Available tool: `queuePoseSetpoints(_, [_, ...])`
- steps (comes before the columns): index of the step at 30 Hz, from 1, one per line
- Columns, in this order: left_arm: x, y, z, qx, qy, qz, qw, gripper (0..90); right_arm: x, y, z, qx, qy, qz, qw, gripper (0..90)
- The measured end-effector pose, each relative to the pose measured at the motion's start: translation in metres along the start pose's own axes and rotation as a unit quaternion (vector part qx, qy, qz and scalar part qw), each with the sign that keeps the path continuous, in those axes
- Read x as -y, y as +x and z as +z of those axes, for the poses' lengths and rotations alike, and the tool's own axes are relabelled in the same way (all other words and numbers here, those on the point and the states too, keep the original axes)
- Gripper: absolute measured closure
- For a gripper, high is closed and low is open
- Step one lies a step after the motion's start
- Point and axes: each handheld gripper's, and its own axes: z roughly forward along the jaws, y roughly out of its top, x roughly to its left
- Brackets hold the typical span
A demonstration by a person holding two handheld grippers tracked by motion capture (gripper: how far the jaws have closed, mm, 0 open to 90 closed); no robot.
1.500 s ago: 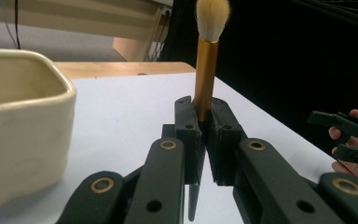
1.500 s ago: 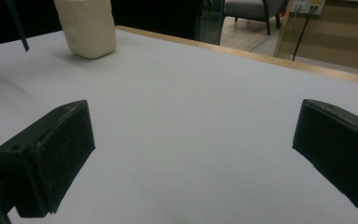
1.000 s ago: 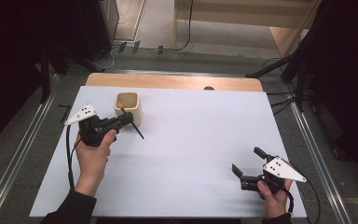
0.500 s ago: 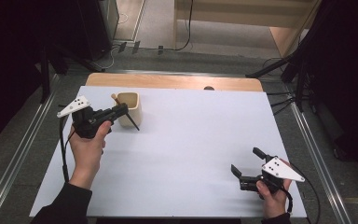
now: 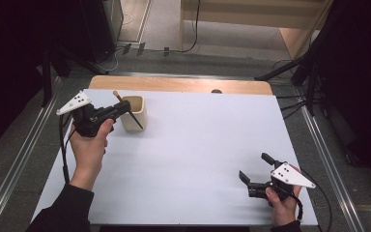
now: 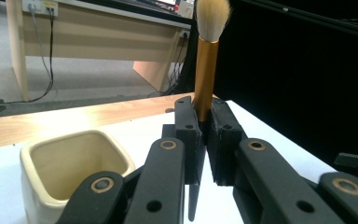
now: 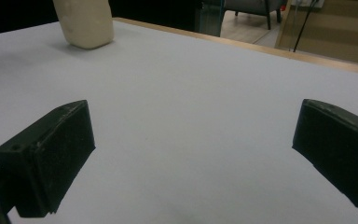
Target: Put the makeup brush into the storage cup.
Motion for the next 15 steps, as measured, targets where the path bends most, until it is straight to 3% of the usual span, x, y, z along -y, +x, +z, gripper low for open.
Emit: queuePoseSetpoints(15, [-0.0093,0.0091,0.0045,-0.012,-0.005,0.004,0.9999,84.0,0.0007,0.0005,0.0011,-0.002,0.002,-0.003,1.0,0.0])
